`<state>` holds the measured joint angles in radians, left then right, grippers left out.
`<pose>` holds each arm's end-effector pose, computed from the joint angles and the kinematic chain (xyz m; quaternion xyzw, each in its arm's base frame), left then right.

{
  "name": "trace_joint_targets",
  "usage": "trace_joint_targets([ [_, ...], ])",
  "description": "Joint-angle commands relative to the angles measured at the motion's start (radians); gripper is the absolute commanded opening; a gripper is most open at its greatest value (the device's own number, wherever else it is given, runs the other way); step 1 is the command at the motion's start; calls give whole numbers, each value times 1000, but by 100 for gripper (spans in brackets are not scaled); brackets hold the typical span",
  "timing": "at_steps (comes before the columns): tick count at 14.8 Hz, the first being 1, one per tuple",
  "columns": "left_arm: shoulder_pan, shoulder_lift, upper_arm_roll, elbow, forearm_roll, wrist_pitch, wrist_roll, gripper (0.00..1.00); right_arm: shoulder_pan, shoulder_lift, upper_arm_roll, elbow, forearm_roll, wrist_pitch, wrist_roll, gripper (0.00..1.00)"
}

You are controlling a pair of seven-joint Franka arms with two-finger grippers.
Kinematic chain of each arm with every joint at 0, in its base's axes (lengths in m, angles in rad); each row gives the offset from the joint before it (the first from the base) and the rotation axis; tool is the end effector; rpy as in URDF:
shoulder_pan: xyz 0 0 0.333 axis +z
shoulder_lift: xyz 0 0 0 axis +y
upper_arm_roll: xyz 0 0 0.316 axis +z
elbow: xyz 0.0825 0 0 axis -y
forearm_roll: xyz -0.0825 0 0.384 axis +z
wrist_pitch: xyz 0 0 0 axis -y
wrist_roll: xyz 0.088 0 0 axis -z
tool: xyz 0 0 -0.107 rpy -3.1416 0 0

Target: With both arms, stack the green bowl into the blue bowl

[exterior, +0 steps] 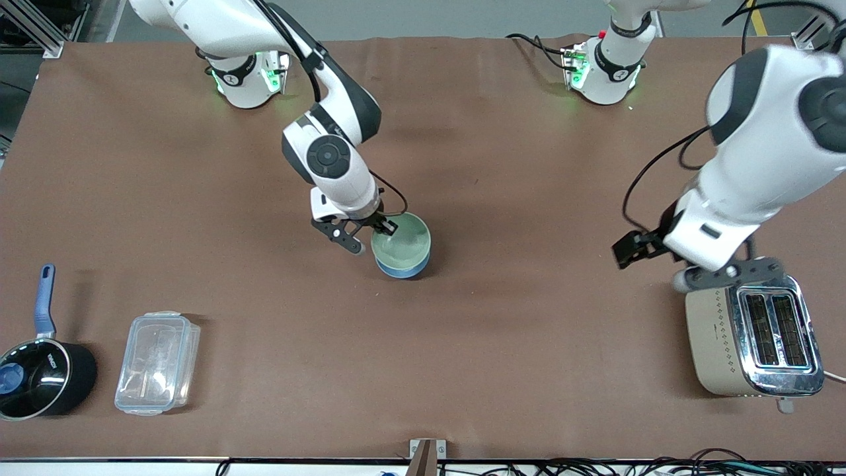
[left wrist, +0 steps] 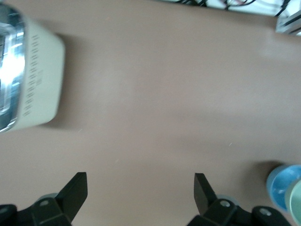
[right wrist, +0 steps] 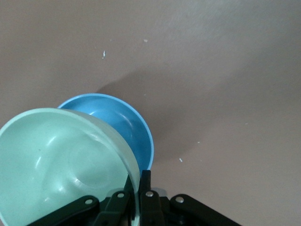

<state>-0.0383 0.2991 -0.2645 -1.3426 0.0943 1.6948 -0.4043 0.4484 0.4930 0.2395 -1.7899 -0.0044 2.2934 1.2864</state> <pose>0.6324 -0.1614 0.5690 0.9981 0.0532 0.0325 0.0029 0.5154 0.4068 0.2859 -0.9502 0.3067 0.0387 0.0400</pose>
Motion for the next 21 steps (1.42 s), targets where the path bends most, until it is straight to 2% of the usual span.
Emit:
trace_joint_targets([
  [1, 52, -80, -9, -46, 2, -49, 135, 100, -11, 31, 0, 35, -14, 9, 24, 0],
  [3, 57, -136, 10, -75, -8, -67, 220, 100, -5, 59, 1, 41, -15, 49, 43, 0],
  [6, 52, -259, 80, -197, -89, -79, 268, 100, -13, 61, 0, 41, -16, 46, 42, 0],
  [9, 23, -357, 117, -305, -93, -89, 298, 100, -8, 61, 0, 35, -34, 44, 45, 0],
  [11, 0, -389, 149, -346, -94, -89, 298, 100, -4, 62, 1, 24, -35, 40, 48, 1],
  [18, 6, -408, 140, -342, -93, -113, 295, 100, 13, 65, 0, 6, -40, 46, 54, 4],
  [19, 5, -406, 140, -340, -93, -113, 292, 100, 7, 67, 0, 6, -40, 38, 47, 14],
  [21, 5, -400, 140, -333, -91, -113, 295, 100, -14, 65, 0, 12, -42, 26, 7, 65],
])
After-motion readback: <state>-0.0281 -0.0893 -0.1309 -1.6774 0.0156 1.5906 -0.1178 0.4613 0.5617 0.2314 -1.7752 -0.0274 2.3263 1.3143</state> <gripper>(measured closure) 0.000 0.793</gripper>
